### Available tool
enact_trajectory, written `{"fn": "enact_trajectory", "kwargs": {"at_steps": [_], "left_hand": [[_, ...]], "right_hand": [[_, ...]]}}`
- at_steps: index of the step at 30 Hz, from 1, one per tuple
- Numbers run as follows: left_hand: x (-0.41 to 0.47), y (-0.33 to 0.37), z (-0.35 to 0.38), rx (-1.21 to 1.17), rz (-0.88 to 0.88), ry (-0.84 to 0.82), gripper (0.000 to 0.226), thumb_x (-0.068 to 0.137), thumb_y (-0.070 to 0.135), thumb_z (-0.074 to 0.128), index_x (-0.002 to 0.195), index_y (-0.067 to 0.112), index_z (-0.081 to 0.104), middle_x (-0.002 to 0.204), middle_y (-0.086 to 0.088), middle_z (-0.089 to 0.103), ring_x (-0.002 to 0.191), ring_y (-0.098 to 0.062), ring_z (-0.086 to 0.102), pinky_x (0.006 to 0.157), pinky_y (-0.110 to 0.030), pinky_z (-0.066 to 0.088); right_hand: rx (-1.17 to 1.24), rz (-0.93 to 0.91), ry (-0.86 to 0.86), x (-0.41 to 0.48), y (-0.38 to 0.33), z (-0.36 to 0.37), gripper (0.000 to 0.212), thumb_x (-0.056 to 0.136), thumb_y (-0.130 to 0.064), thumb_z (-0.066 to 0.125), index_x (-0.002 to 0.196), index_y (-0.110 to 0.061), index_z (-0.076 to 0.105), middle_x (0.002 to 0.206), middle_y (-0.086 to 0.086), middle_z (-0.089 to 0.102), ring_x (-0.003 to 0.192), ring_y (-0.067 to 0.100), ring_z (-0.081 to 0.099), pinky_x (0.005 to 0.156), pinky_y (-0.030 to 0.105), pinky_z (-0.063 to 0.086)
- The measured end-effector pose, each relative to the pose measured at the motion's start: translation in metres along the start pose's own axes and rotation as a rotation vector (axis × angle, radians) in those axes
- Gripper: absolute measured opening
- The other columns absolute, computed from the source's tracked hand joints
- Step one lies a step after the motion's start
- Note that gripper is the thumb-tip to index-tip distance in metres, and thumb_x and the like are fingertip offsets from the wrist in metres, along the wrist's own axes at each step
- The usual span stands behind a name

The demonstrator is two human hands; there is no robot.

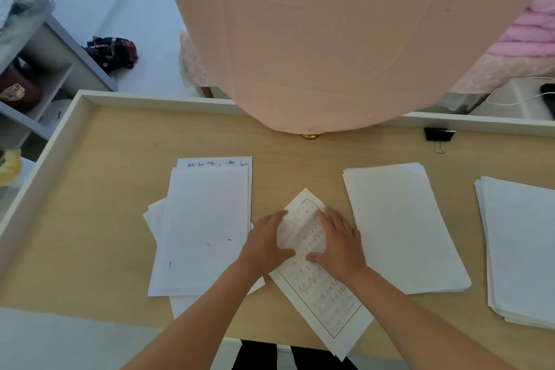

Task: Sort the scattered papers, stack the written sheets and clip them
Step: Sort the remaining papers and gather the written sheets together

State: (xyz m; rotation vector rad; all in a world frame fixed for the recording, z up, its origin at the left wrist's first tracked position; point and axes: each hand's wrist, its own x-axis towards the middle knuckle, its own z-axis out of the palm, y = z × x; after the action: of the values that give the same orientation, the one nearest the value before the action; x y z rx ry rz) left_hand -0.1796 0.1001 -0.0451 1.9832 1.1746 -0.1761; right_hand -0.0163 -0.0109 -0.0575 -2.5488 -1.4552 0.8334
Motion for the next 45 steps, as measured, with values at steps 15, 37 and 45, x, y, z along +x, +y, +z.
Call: {"fn": "enact_trajectory", "kwargs": {"at_steps": [15, 37, 45], "left_hand": [[0.023, 0.014, 0.005, -0.044, -0.213, 0.008, 0.076, 0.07, 0.048, 0.082, 0.13, 0.024, 0.043, 0.122, 0.005, 0.057, 0.108, -0.018, 0.059, 0.083, -0.032, 0.052], [-0.093, -0.014, 0.059, 0.12, 0.008, 0.243, 0.017, 0.091, 0.043, 0.057, 0.099, 0.028, 0.061, 0.1, 0.013, 0.061, 0.091, -0.011, 0.059, 0.077, -0.029, 0.055], [-0.135, -0.054, 0.02, -0.144, -0.699, -0.571, 0.071, 0.088, 0.069, 0.045, 0.121, 0.008, 0.059, 0.1, -0.009, 0.074, 0.082, -0.026, 0.073, 0.078, -0.034, 0.059]], "right_hand": [[-0.038, -0.006, 0.046, 0.006, 0.009, -0.002, 0.118, 0.065, -0.066, 0.076, 0.155, -0.032, 0.008, 0.16, -0.004, 0.013, 0.148, 0.019, 0.011, 0.113, 0.041, 0.022], [-0.227, -0.063, -0.076, -0.05, 0.017, 0.027, 0.101, 0.089, -0.07, 0.04, 0.157, -0.018, -0.013, 0.161, 0.013, -0.026, 0.149, 0.03, -0.023, 0.123, 0.047, -0.003], [-0.229, 0.063, -0.077, -0.087, -0.019, 0.051, 0.092, 0.086, -0.075, 0.04, 0.155, -0.039, -0.009, 0.162, 0.015, -0.022, 0.15, 0.038, -0.014, 0.12, 0.053, 0.01]]}}
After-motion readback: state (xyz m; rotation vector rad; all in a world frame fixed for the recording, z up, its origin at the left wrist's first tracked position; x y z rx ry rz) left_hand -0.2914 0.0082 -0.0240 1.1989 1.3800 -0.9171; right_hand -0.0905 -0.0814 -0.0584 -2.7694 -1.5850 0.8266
